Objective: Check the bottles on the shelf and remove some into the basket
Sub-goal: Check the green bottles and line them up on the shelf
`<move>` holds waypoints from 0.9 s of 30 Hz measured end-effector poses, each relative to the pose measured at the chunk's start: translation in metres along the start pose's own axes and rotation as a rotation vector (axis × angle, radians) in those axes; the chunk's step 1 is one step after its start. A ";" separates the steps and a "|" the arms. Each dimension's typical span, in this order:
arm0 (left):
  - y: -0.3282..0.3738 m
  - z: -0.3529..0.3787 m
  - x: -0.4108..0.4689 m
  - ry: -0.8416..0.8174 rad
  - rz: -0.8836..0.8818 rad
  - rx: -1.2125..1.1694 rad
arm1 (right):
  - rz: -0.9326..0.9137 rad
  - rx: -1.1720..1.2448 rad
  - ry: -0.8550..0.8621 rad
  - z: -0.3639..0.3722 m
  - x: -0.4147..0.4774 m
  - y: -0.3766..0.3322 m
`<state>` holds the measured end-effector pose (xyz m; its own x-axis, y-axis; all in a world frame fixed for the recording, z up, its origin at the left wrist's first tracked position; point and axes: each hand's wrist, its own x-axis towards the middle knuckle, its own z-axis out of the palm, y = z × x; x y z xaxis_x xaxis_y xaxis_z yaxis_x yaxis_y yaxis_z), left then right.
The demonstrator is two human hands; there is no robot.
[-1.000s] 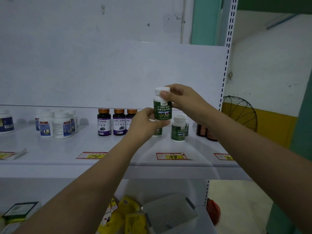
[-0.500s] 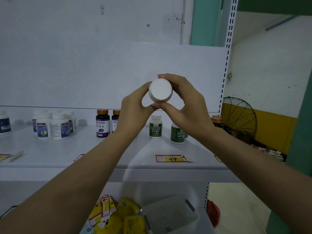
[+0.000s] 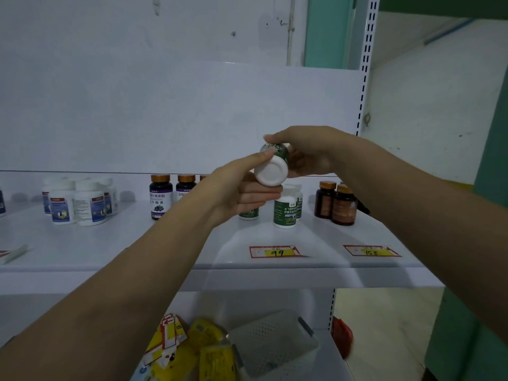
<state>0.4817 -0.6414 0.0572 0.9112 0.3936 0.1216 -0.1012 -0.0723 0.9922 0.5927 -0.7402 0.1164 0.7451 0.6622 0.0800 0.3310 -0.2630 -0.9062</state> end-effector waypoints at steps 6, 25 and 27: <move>-0.009 -0.004 0.007 0.034 0.000 0.099 | 0.012 0.056 -0.076 -0.003 0.010 0.009; -0.081 -0.015 0.071 0.289 0.080 1.160 | -0.367 -0.411 0.278 0.011 0.073 0.014; -0.092 -0.019 0.075 0.255 0.044 1.296 | -0.364 -0.470 0.276 0.014 0.080 0.020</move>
<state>0.5522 -0.5881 -0.0246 0.8025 0.5180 0.2960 0.4537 -0.8521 0.2610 0.6511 -0.6827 0.0995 0.6386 0.5785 0.5075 0.7610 -0.3763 -0.5285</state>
